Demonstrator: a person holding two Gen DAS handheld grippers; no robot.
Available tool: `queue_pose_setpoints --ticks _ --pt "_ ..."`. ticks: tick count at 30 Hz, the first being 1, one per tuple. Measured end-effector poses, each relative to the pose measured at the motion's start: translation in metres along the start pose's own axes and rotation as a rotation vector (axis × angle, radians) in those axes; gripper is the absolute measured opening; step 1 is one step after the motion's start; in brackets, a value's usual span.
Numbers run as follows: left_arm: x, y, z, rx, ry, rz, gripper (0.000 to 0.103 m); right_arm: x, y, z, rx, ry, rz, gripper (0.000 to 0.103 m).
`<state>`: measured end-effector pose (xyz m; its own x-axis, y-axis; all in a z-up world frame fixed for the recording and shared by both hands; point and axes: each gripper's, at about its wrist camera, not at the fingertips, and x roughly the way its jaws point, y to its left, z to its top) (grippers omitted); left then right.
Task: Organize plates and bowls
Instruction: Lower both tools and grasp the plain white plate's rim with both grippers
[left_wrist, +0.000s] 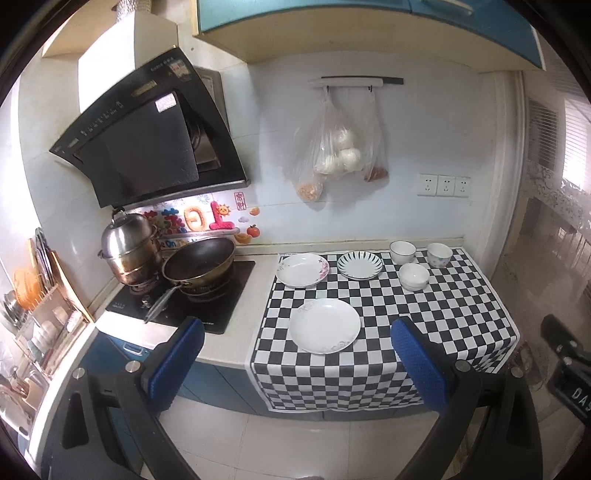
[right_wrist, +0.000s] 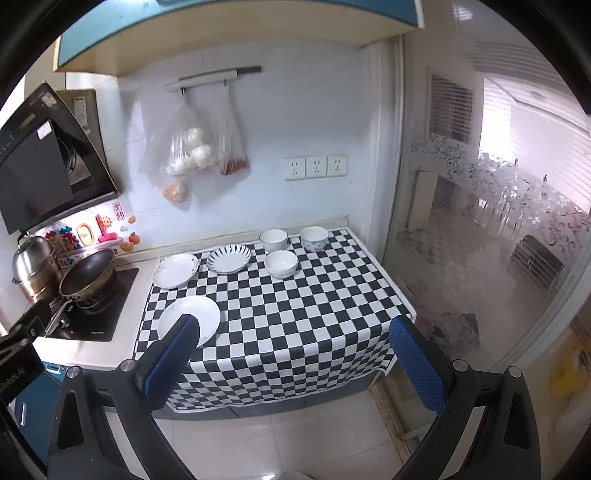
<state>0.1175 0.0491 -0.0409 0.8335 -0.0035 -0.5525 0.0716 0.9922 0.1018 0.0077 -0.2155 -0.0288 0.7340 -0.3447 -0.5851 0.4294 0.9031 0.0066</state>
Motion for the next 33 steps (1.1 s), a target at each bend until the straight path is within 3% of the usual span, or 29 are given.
queue_pose_setpoints --ticks 8,16,24,33 --pt "0.061 -0.005 0.026 -0.001 0.014 0.024 0.103 0.079 0.030 0.031 -0.012 0.022 0.032 0.103" --pt "0.136 -0.020 0.059 -0.017 0.041 0.069 0.103 0.185 0.070 0.081 -0.074 0.044 0.100 0.103" --pt "0.253 -0.026 0.066 -0.039 0.195 0.115 0.103 0.325 0.114 0.101 -0.182 0.191 0.183 0.103" --pt "0.385 -0.022 0.032 -0.049 0.431 0.153 0.103 0.460 0.166 0.061 -0.325 0.380 0.236 0.103"
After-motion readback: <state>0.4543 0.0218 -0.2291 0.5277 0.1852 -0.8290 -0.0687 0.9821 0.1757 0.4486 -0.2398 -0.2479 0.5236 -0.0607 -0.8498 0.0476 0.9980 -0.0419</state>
